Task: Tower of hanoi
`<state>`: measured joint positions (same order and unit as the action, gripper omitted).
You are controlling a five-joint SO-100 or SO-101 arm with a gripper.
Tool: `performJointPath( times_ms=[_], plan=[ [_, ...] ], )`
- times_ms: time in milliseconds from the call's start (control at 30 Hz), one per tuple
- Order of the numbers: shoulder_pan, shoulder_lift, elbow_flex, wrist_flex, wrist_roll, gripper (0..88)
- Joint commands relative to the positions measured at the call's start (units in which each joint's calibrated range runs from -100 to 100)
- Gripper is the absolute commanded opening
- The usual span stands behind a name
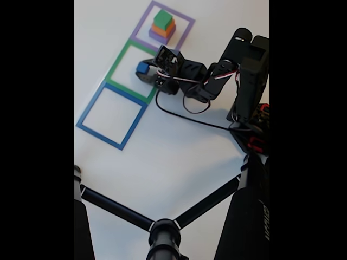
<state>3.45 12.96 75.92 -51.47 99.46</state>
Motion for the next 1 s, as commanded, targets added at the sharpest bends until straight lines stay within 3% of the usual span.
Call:
performJointPath(
  times_ms=[0,200,367,467,633,867,967],
  plan=[
    [0.96,0.81,-2.19,-1.57,0.54,9.8],
    [2.3,1.21,-1.55,-1.57,0.54,20.5],
    [1.92,-3.23,-0.74,-0.11,0.54,21.8],
    [1.63,-11.55,0.35,6.53,0.54,21.6],
    [1.63,-31.33,-0.46,27.75,0.54,20.3],
    [3.16,-59.59,-4.37,65.97,0.54,1.7],
    [4.03,-66.77,-8.83,79.24,0.54,0.1]
  ],
)
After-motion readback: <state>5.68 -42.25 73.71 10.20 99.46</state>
